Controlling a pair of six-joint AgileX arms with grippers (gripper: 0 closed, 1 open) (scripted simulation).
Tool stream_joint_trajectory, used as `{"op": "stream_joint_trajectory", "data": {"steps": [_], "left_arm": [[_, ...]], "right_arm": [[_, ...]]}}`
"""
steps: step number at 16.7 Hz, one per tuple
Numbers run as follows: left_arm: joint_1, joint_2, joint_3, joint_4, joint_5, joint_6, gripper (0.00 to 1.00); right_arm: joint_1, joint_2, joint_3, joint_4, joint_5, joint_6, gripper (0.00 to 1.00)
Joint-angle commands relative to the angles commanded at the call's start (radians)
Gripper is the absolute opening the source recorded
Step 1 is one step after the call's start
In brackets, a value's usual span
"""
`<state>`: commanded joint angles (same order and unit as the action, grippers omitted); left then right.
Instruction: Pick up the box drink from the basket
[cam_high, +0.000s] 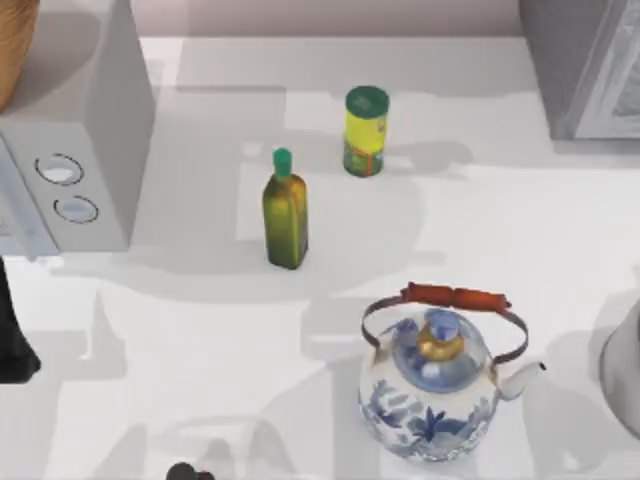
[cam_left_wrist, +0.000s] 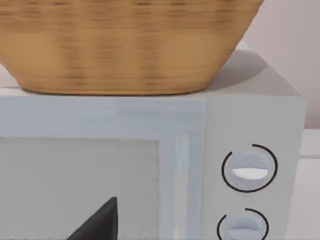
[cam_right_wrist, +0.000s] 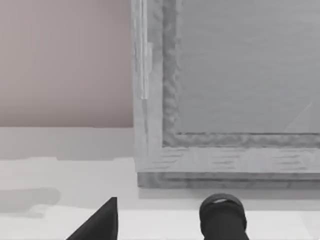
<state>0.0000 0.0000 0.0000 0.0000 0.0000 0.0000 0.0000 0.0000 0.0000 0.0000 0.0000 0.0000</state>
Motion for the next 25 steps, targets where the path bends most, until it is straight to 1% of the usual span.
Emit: {"op": "stream_joint_trajectory", "data": {"steps": [3,7,11,20,25], "left_arm": [[0.003,0.011,0.003,0.001,0.002,-0.001,1.0],[0.036,0.143,0.069,0.04,0.029,-0.004,1.0],[0.087,0.366,0.21,0.128,0.079,0.003,1.0],[0.209,0.976,0.615,0.354,0.215,0.013,1.0],[0.246,1.223,0.778,0.435,0.268,0.014,1.0]], "right_arm": [[0.0,0.0,0.0,0.0,0.0,0.0,1.0],[0.0,0.0,0.0,0.0,0.0,0.0,1.0],[0.0,0.0,0.0,0.0,0.0,0.0,1.0],[0.0,0.0,0.0,0.0,0.0,0.0,1.0],[0.0,0.0,0.0,0.0,0.0,0.0,1.0]]}}
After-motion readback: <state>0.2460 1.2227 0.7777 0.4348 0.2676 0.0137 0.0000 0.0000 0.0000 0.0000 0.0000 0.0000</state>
